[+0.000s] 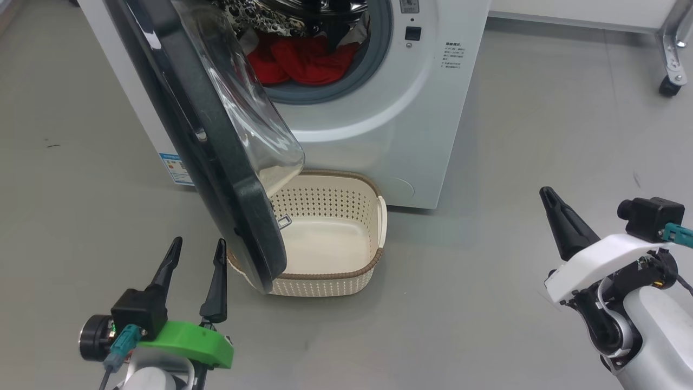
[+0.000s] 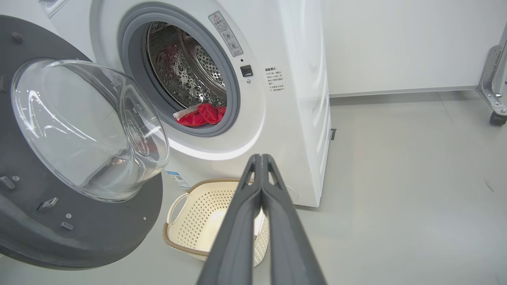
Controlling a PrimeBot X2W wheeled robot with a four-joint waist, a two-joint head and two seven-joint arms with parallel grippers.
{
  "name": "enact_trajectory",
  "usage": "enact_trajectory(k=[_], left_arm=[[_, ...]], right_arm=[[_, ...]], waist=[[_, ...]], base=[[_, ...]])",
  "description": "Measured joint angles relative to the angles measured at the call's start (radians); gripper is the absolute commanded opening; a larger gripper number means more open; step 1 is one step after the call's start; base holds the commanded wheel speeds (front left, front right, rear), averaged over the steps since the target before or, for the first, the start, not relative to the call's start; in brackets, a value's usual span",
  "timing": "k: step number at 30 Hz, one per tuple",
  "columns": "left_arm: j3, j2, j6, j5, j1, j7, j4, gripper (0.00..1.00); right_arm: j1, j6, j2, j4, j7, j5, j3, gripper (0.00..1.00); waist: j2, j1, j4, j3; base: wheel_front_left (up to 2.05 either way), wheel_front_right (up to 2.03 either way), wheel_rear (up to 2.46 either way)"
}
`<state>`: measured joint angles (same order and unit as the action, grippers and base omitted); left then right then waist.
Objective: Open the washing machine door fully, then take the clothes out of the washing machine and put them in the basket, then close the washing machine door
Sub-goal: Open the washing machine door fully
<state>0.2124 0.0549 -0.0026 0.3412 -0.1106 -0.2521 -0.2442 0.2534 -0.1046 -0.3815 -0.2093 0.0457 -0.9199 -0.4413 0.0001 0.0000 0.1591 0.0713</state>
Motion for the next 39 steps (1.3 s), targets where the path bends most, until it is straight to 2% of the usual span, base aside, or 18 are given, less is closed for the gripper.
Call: enact_trajectory(k=[10, 11, 12, 13, 24, 39], left_arm=[[-0.023, 0.002, -0.006, -0.011, 0.02, 0.0, 0.007, 1.0], [-0.023, 0.002, -0.009, -0.011, 0.02, 0.0, 0.007, 1.0], [-0.025, 0.002, -0.012, -0.013, 0.02, 0.0, 0.008, 1.0], [-0.027, 0.002, -0.013, -0.016, 0.02, 0.0, 0.008, 1.0], [-0.057, 0.002, -0.013, -0.021, 0.034, 0.0, 0.019, 1.0], [-0.078, -0.001, -0.029, -0.026, 0.034, 0.0, 0.026, 1.0]], right_arm=[[-0.087, 0.039, -0.011, -0.006, 0.166, 0.116, -0.002, 0.0], [-0.097, 0.047, -0.011, -0.007, 0.176, 0.122, -0.002, 0.31], [-0.106, 0.054, -0.011, -0.01, 0.181, 0.132, -0.005, 0.81], [-0.114, 0.056, -0.011, -0.011, 0.182, 0.139, -0.006, 1.0], [-0.146, 0.099, 0.015, 0.003, 0.198, 0.207, -0.006, 1.0], [-0.161, 0.109, 0.041, 0.034, 0.202, 0.273, 0.02, 1.0]], waist=[[0.0, 0.0, -0.035, -0.018], [0.0, 0.0, -0.036, -0.018], [0.0, 0.0, -0.037, -0.018], [0.0, 0.0, -0.038, -0.018], [0.0, 0.0, -0.048, -0.011], [0.0, 0.0, -0.057, 0.015]], base=[[0.0, 0.0, 0.0], [0.0, 0.0, 0.0], [0.0, 0.0, 0.0], [0.0, 0.0, 0.0], [0.0, 0.0, 0.0], [0.0, 0.0, 0.0]])
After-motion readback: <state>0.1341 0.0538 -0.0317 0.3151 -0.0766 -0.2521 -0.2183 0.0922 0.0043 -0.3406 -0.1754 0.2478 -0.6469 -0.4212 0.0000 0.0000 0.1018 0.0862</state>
